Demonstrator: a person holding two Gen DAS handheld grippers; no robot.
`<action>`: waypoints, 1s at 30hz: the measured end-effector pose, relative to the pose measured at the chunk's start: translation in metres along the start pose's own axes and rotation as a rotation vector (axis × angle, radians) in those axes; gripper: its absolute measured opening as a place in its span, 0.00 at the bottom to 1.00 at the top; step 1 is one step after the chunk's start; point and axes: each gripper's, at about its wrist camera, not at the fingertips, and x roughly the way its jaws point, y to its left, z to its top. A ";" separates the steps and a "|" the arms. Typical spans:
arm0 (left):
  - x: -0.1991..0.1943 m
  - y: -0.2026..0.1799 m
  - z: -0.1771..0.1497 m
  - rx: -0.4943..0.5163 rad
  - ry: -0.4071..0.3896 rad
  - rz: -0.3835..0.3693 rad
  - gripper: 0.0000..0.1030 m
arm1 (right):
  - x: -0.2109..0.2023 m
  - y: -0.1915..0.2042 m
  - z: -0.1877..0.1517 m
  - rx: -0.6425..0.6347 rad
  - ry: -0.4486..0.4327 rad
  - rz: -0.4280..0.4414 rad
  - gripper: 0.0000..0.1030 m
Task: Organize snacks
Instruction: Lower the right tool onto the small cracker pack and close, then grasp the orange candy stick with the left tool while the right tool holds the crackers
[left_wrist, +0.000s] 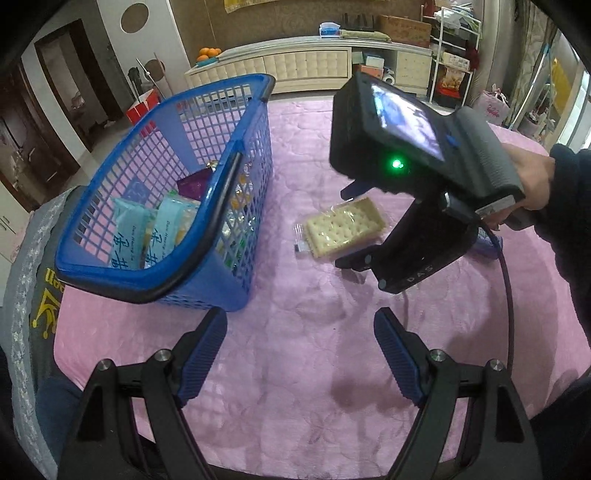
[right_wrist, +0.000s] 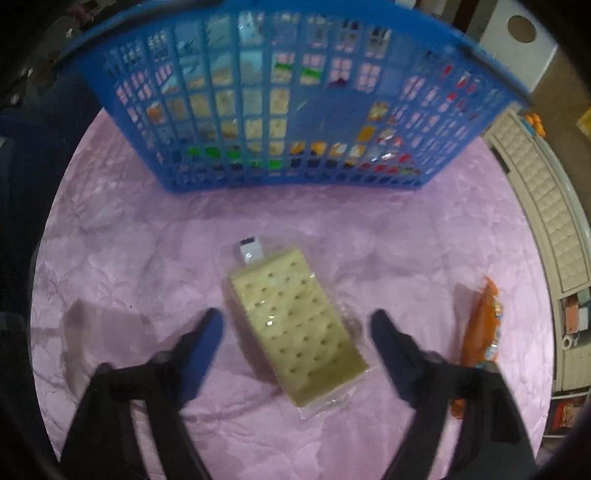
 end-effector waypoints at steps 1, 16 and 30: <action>-0.001 0.000 0.000 0.001 -0.002 0.002 0.78 | -0.002 0.000 -0.001 0.007 -0.008 0.006 0.66; -0.019 -0.015 0.006 0.055 -0.066 -0.012 0.78 | -0.083 0.028 -0.073 0.332 -0.114 -0.170 0.58; -0.014 -0.032 0.076 0.092 -0.135 -0.025 0.78 | -0.152 -0.020 -0.105 0.804 -0.199 -0.419 0.58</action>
